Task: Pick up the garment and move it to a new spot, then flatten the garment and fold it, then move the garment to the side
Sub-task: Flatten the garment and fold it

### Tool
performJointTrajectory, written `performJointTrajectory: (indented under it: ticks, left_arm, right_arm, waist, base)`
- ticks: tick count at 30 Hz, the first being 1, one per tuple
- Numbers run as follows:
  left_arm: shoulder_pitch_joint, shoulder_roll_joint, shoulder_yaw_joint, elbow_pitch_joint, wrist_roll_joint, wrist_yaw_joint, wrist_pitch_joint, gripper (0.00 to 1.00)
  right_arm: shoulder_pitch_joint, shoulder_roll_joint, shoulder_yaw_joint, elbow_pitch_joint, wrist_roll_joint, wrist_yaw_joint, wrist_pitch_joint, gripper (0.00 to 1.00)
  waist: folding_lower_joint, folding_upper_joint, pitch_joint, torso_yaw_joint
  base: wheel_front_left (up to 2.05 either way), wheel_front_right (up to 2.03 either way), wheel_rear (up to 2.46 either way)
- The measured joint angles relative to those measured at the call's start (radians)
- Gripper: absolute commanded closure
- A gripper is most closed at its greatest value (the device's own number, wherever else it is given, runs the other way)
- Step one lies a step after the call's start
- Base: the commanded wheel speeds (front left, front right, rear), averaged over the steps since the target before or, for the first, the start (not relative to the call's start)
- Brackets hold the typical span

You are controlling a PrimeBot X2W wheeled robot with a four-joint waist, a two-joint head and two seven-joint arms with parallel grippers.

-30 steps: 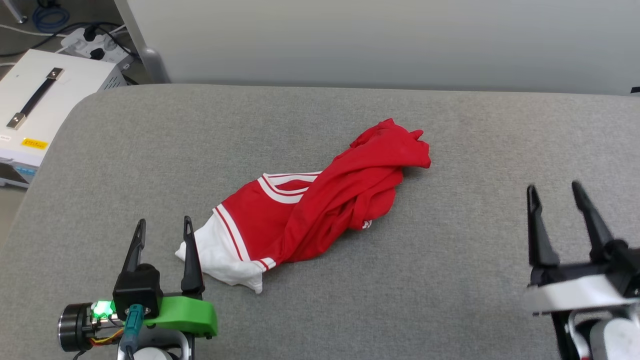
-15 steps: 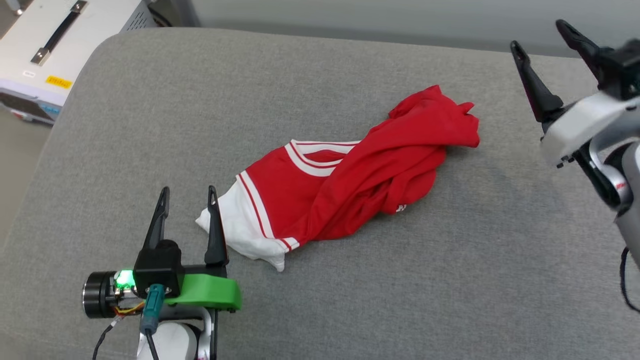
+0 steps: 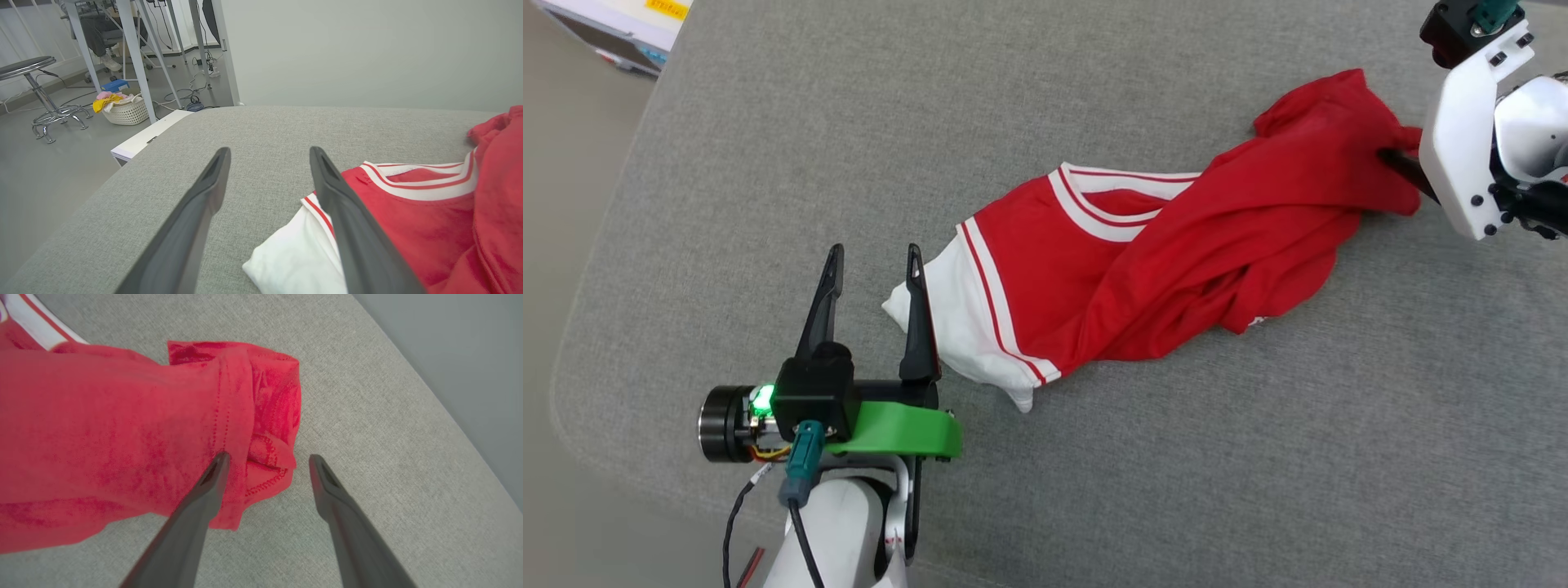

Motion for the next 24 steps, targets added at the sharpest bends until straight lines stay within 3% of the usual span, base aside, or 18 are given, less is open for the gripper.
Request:
performJointTrajectory:
  ticks: [8, 14, 15, 16, 17, 24]
  left_arm:
    - [-0.035, -0.021, 0.0, -0.006, 0.001, -0.011, 0.0, 0.0]
    - [-0.037, -0.022, 0.01, -0.019, 0.005, -0.011, 0.0, 0.0]
    - [-0.038, -0.023, 0.012, -0.021, 0.006, -0.011, 0.0, 0.0]
    - [-0.038, -0.023, 0.013, -0.021, 0.006, -0.011, 0.0, 0.0]
    - [-0.038, -0.023, 0.015, -0.021, 0.006, -0.011, 0.0, 0.0]
    - [-0.04, -0.024, 0.029, -0.02, 0.015, -0.012, 0.0, 0.0]
  right_arm:
    - [-0.06, -0.031, 0.14, 0.062, 0.062, -0.001, 0.135, 0.0]
    - [-0.096, -0.078, 0.183, 0.029, 0.108, 0.0, 0.152, 0.0]
    - [-0.101, -0.082, 0.187, 0.027, 0.115, 0.0, 0.152, 0.27]
    - [-0.103, -0.084, 0.19, 0.027, 0.118, 0.0, 0.151, 0.67]
    - [-0.106, -0.084, 0.193, 0.027, 0.12, 0.0, 0.143, 1.0]
    - [-0.108, -0.049, 0.195, 0.064, 0.154, 0.0, -0.011, 1.0]
  waist:
    - [0.0, 0.0, 0.09, 0.058]
    - [-0.0001, 0.0, 0.126, 0.084]
    - [-0.0001, 0.0, 0.128, 0.085]
    - [-0.0001, 0.0, 0.129, 0.085]
    - [-0.0001, -0.0001, 0.13, 0.083]
    - [0.0, 0.0, 0.106, 0.066]
  base:
    - [0.0, 0.0, 0.0]
    - [0.0, 0.0, 0.0]
    - [0.0, 0.0, 0.0]
    - [0.0, 0.0, 0.0]
    - [0.0, 0.0, 0.0]
    - [0.0, 0.0, 0.0]
